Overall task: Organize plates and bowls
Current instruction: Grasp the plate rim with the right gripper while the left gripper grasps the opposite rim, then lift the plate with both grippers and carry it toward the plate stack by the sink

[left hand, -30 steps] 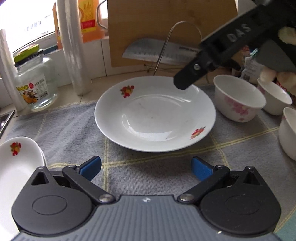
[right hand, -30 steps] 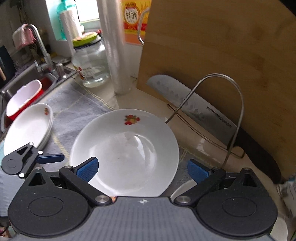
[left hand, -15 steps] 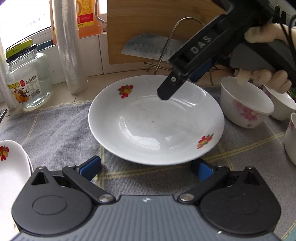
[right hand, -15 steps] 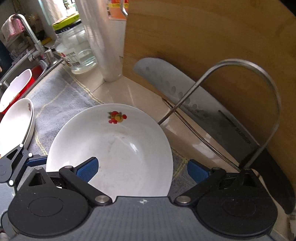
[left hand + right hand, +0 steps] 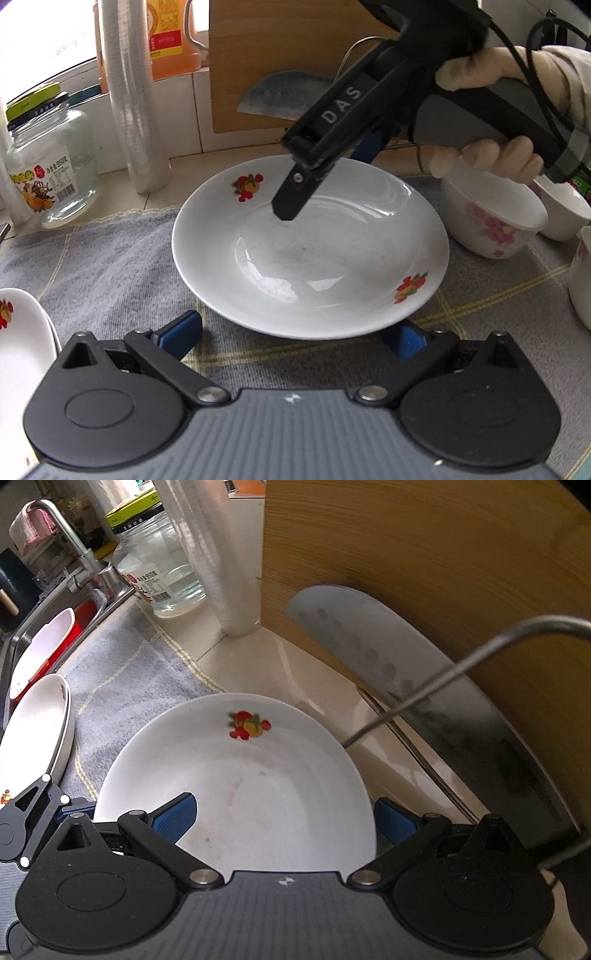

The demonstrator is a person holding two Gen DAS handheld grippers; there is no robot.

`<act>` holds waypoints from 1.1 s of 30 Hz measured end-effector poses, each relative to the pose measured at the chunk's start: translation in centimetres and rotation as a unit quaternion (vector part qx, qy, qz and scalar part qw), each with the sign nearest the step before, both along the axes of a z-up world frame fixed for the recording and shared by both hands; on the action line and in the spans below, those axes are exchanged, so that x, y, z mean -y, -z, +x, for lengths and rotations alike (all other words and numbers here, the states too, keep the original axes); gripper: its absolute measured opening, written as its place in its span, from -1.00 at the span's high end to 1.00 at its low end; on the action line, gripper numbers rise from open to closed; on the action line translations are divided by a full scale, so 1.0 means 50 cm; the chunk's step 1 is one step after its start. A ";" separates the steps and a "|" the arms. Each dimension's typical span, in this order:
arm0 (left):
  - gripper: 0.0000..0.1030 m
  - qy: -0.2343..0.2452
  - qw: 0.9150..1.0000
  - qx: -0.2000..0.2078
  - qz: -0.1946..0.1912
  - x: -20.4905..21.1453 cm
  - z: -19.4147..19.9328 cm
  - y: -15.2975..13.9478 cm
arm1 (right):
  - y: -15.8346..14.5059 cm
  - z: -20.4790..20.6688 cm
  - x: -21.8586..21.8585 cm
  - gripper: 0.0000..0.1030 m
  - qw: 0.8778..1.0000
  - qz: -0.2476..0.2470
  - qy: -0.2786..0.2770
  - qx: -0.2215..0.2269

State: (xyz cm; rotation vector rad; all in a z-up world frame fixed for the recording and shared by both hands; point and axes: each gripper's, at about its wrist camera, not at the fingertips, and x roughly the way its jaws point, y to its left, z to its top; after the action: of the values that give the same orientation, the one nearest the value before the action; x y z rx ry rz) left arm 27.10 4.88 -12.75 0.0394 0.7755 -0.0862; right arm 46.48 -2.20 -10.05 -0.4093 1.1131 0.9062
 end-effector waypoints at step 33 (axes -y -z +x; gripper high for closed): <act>-0.87 0.035 0.999 0.011 0.013 0.005 -0.009 -0.009 | -0.005 -0.008 -0.025 -1.00 0.999 0.001 -0.035 0.002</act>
State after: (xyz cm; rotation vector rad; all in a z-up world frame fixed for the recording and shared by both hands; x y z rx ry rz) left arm 26.66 4.66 -12.29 0.0926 0.7539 -0.1424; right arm 46.09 -0.97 -9.79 -0.4517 1.1000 0.9673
